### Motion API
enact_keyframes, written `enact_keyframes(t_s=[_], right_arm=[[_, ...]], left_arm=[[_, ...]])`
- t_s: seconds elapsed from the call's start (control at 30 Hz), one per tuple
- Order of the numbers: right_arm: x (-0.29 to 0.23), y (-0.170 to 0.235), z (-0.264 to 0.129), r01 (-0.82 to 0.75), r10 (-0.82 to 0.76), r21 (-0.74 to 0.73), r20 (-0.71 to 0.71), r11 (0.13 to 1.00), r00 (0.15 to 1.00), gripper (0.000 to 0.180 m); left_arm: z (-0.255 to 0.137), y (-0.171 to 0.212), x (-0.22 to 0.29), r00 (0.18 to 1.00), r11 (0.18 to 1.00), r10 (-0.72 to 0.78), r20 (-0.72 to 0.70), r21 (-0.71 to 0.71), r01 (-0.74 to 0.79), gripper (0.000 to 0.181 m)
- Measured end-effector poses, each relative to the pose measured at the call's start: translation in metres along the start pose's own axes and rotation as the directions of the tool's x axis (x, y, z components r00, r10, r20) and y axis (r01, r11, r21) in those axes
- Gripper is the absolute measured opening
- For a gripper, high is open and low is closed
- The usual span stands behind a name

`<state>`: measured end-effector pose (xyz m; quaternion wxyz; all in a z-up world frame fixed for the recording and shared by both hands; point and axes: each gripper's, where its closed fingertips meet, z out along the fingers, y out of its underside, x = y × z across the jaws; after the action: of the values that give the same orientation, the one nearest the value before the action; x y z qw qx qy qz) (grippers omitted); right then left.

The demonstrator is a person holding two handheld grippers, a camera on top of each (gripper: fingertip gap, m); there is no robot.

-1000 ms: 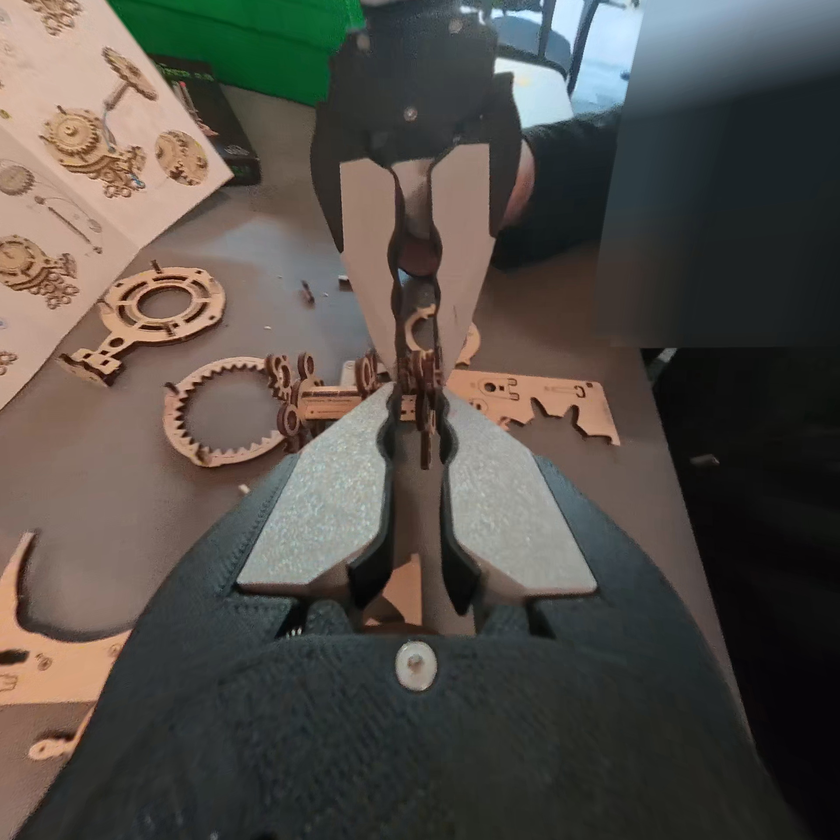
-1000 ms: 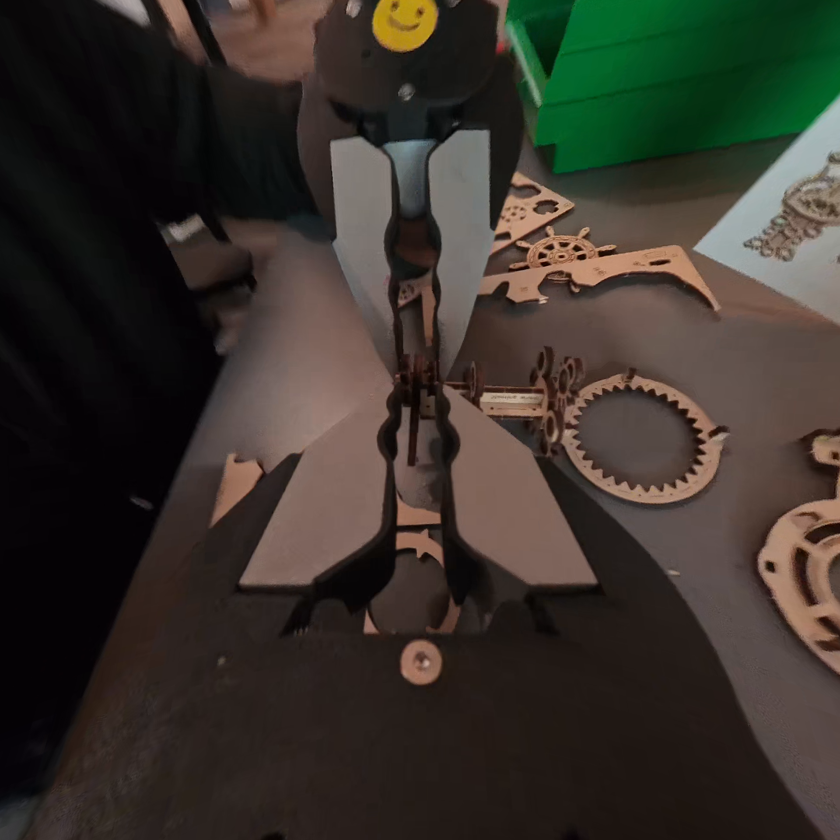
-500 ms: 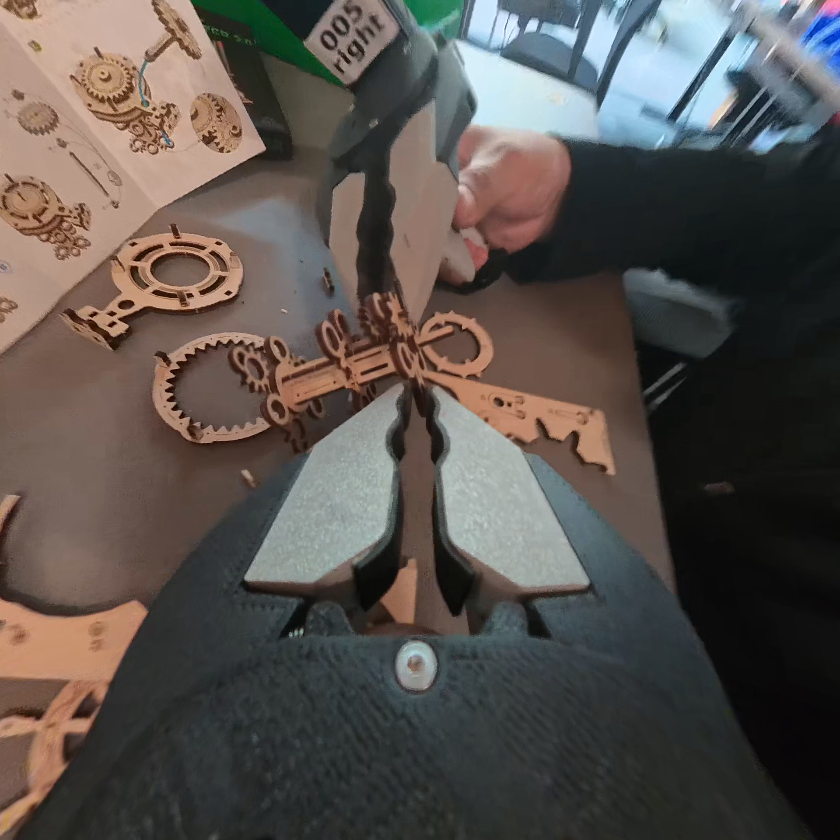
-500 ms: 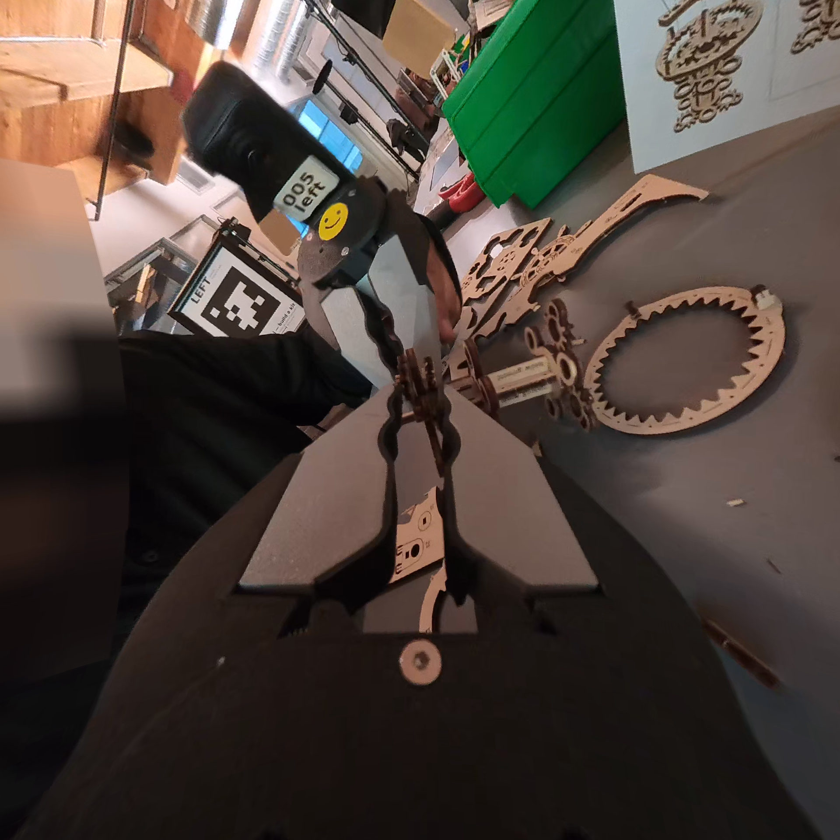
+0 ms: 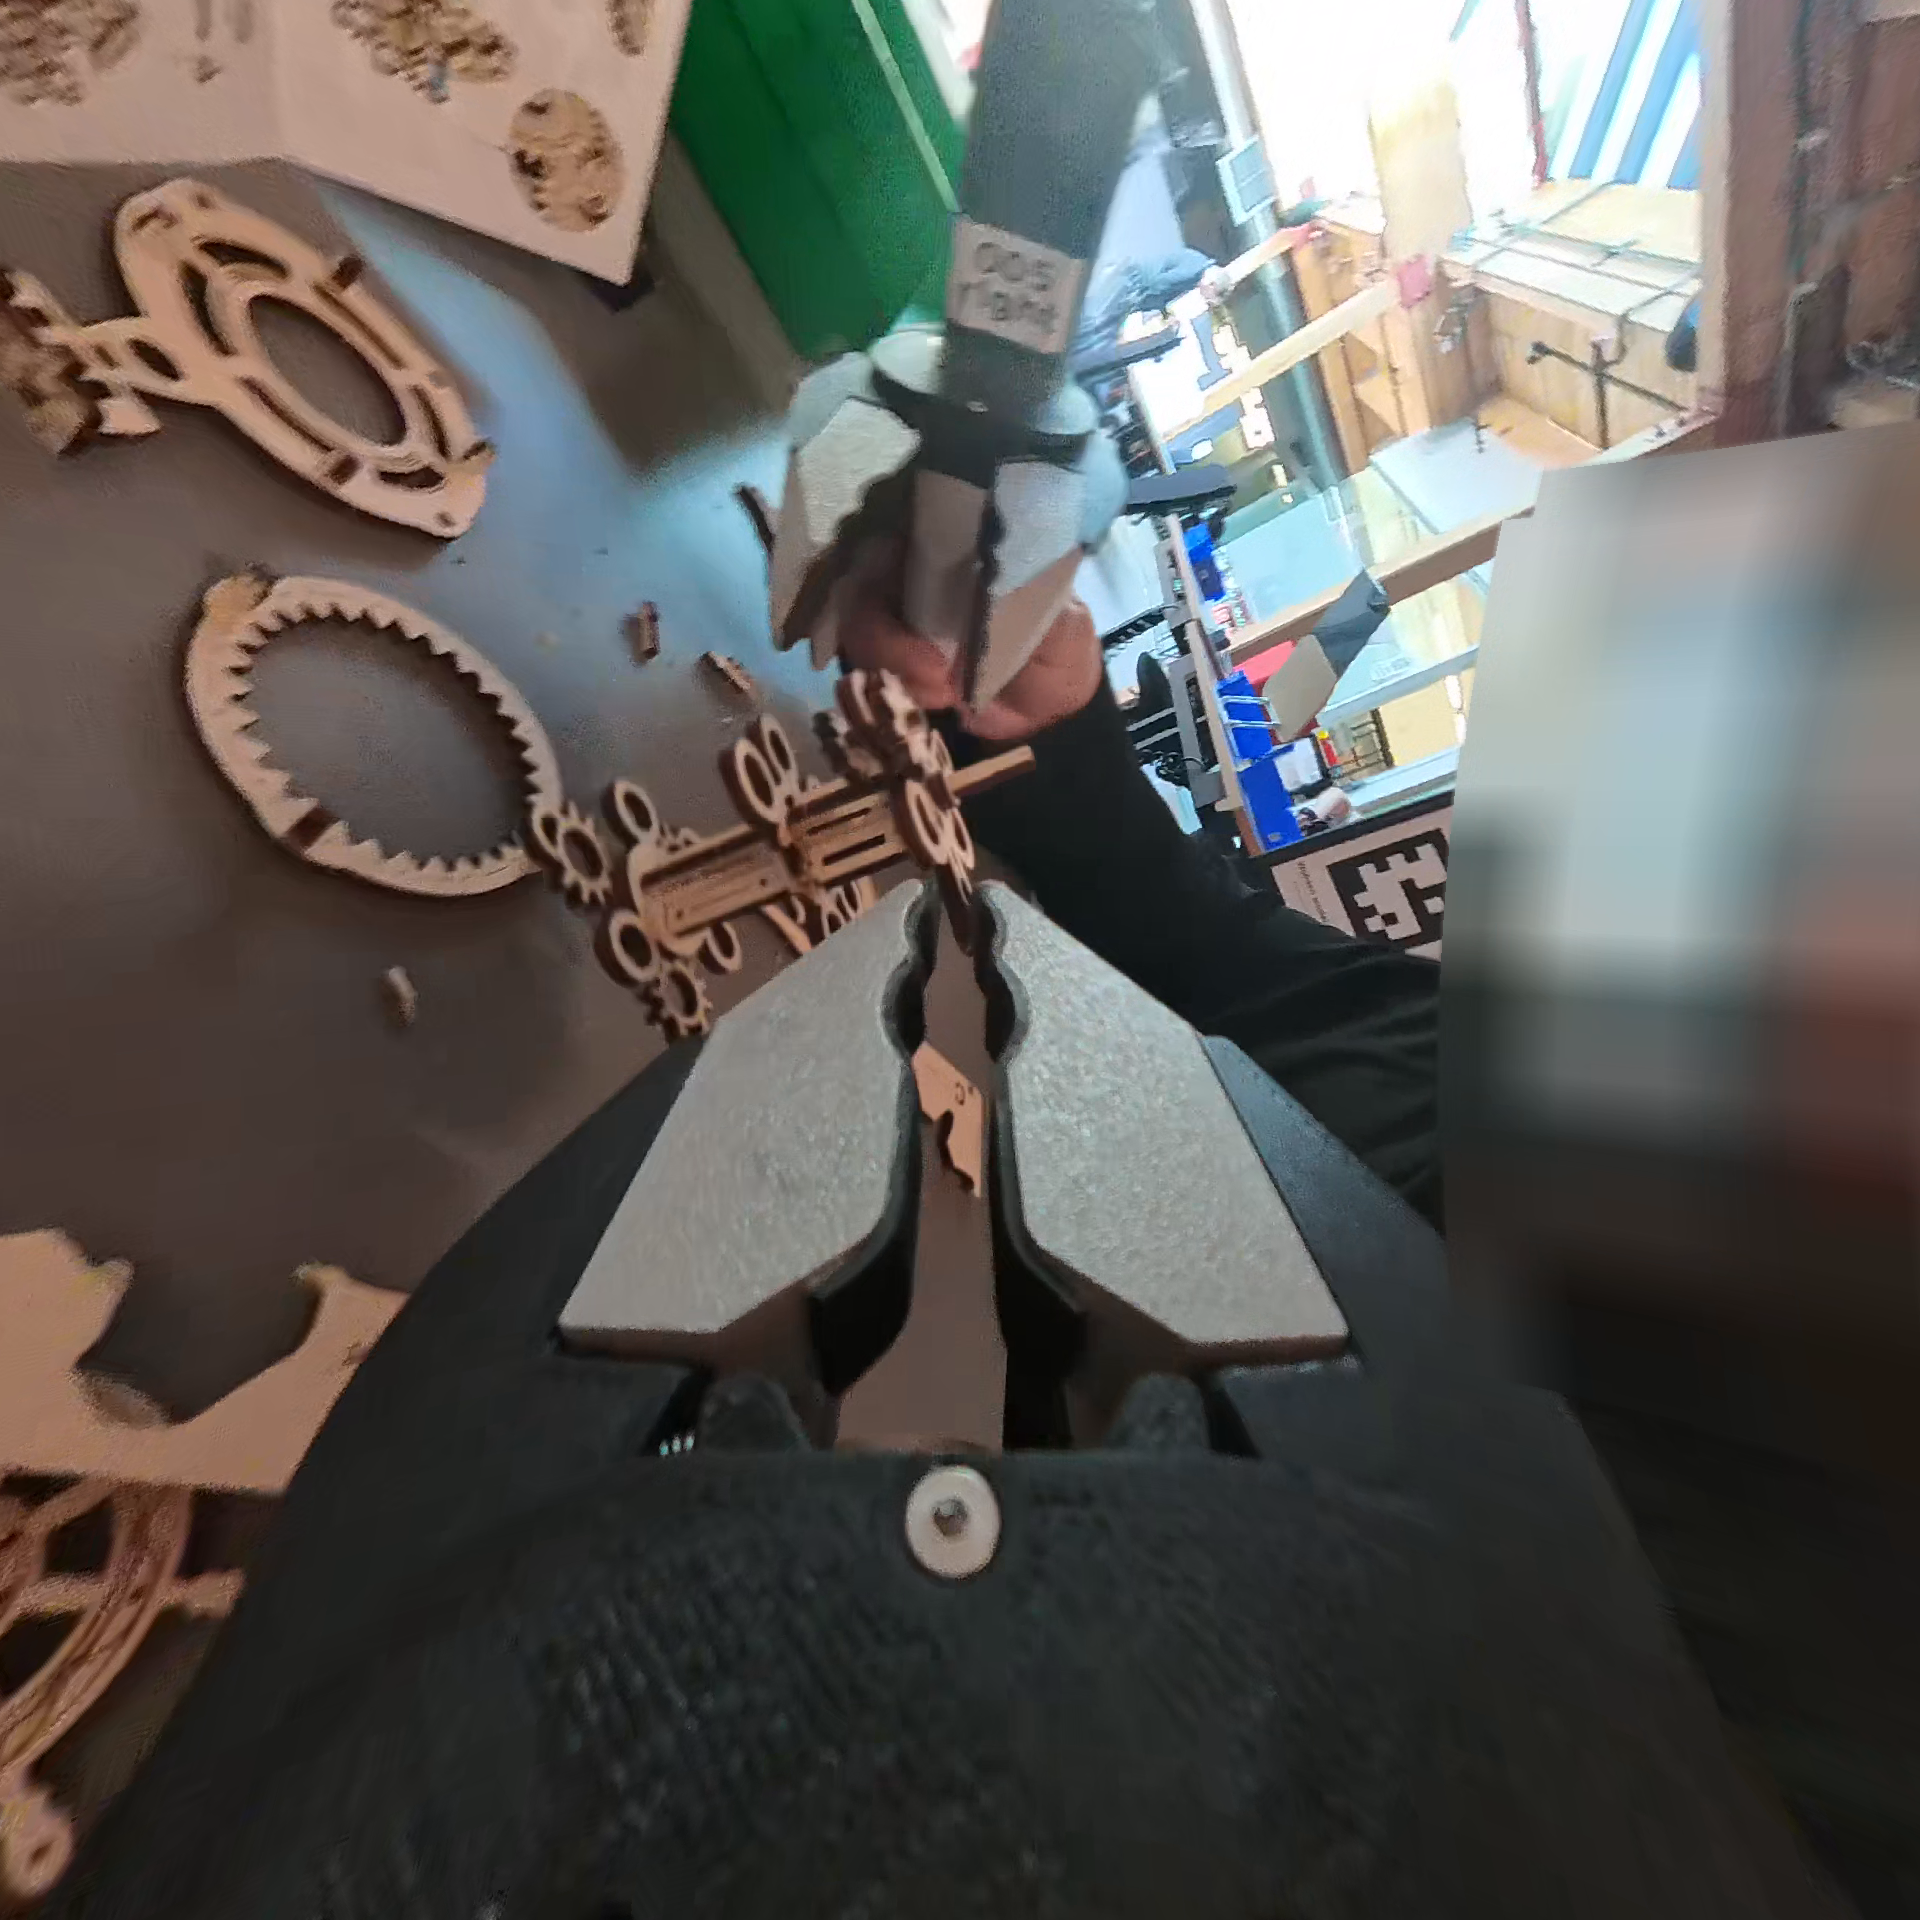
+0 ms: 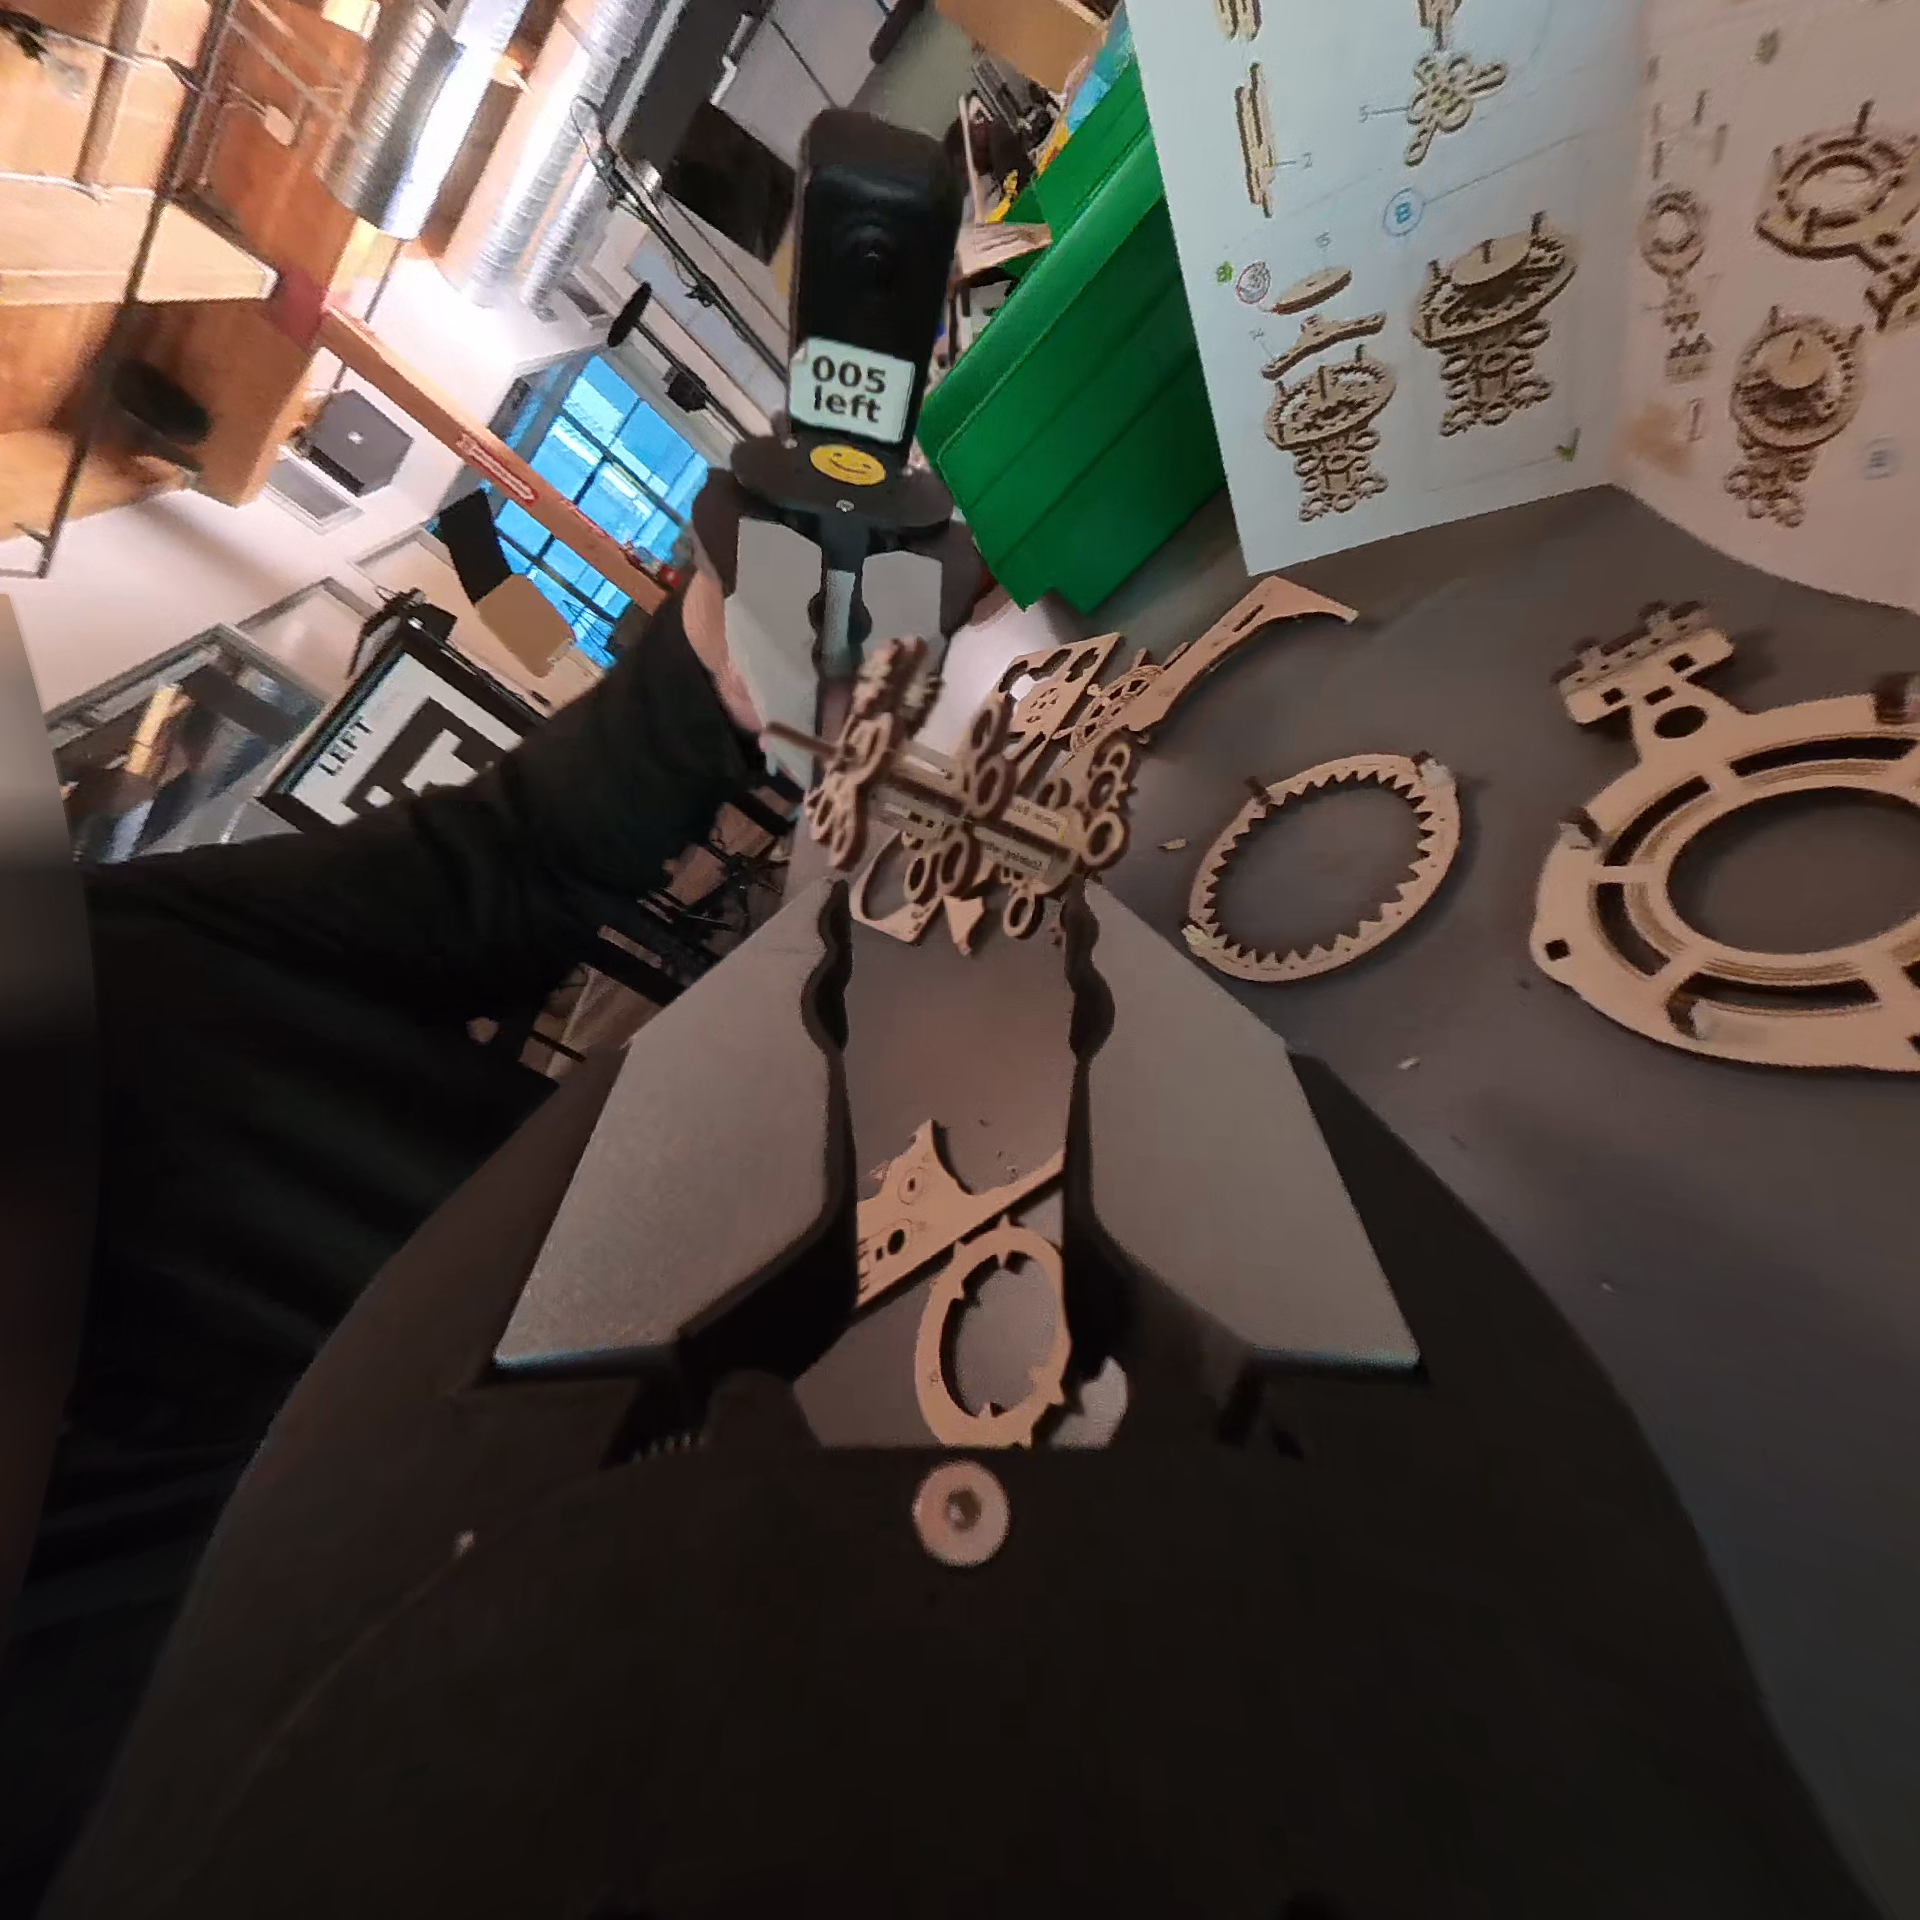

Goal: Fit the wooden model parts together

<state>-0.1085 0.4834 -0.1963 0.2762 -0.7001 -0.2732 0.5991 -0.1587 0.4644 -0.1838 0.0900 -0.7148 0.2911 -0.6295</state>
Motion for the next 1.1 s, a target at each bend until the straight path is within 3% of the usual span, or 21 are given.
enact_keyframes(t_s=[0.2, 0.3, 0.4, 0.5, 0.6, 0.7, 0.83, 1.0, 1.1], right_arm=[[-0.001, 0.015, 0.009, 0.030, -0.033, -0.085, -0.026, 0.996, 0.999, 0.038], [-0.001, 0.021, 0.013, 0.039, -0.042, -0.108, -0.030, 0.993, 0.999, 0.037], [-0.003, 0.027, 0.018, 0.051, -0.055, -0.137, -0.021, 0.989, 0.998, 0.037], [-0.004, 0.033, 0.022, 0.071, -0.076, -0.168, -0.023, 0.983, 0.997, 0.038], [-0.001, 0.035, 0.023, 0.075, -0.083, -0.181, -0.037, 0.981, 0.996, 0.038], [0.000, 0.031, 0.021, 0.070, -0.077, -0.163, -0.040, 0.984, 0.996, 0.037], [0.000, 0.028, 0.019, 0.069, -0.076, -0.148, -0.042, 0.987, 0.996, 0.037], [0.000, 0.024, 0.015, 0.078, -0.085, -0.138, -0.048, 0.987, 0.995, 0.037], [0.001, 0.024, 0.014, 0.071, -0.079, -0.138, -0.050, 0.988, 0.996, 0.036]], left_arm=[[-0.012, 0.005, -0.028, 0.984, 0.992, -0.026, 0.175, -0.114, 0.047, 0.015], [-0.025, 0.012, -0.033, 0.972, 0.986, 0.024, 0.233, -0.166, 0.015, 0.010], [-0.033, 0.019, -0.036, 0.963, 0.980, 0.029, 0.269, -0.196, 0.026, 0.025], [-0.040, 0.020, -0.033, 0.953, 0.973, 0.112, 0.282, -0.226, -0.047, 0.033], [-0.051, 0.011, -0.034, 0.888, 0.959, 0.240, 0.393, -0.241, -0.152, 0.040], [-0.043, 0.017, -0.034, 0.786, 0.901, 0.403, 0.469, -0.352, -0.252, 0.045], [-0.037, 0.024, -0.061, 0.622, 0.819, 0.546, 0.561, -0.512, -0.258, 0.044], [-0.038, 0.026, -0.056, 0.555, 0.634, 0.738, 0.384, -0.675, -0.376, 0.008], [-0.051, 0.022, -0.065, 0.511, 0.500, 0.817, 0.267, -0.770, -0.396, 0.008]])
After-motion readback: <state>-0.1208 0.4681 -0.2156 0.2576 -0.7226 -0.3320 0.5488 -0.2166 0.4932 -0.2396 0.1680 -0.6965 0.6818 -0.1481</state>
